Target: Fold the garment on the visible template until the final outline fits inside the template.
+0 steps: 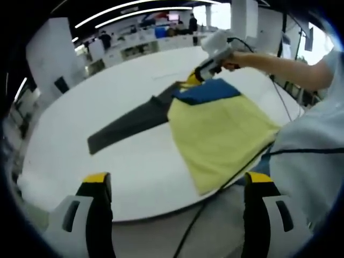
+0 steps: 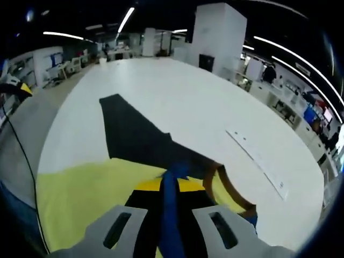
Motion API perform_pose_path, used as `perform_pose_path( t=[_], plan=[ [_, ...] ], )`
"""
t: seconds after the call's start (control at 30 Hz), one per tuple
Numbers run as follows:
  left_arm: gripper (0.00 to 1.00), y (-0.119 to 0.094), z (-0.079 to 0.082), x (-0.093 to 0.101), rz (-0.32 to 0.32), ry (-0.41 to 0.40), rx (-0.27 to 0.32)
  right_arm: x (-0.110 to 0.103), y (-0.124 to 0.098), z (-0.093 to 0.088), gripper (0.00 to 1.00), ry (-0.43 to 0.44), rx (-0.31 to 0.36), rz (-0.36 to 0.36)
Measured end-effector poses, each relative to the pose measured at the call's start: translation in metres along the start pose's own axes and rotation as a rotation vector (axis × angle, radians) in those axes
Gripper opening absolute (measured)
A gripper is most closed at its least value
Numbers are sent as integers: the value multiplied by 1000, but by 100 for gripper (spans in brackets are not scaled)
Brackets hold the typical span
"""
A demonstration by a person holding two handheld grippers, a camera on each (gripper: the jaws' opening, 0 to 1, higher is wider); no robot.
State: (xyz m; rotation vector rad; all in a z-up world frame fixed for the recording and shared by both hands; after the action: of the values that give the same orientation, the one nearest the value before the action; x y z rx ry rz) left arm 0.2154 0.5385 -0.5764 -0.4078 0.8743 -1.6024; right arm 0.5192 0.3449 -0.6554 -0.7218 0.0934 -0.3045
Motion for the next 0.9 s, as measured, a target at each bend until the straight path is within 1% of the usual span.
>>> perform_pose_path(
  t=[0.37,0.9],
  plan=[
    [99,3,0,0,-7,8,-7,2,7,-24,9,41,-43,6],
    [98,4,-1,0,-12,11,-20,-5,18,-46,11,68,-95,31]
  ],
)
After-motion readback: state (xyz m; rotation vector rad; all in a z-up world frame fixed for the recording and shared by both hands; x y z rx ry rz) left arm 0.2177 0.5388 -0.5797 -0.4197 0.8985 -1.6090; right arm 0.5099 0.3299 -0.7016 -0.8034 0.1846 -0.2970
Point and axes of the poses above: the point that each gripper's makers call its tool centre point, and the gripper's own axes: y roughly forward along the fingers, x roughly to its right, z roughly out of its top, the point moved 6 cm from there along -y, roughly backward along the fingers, and after that the axes turned 10 degrees about z, right-handed, at the moved point
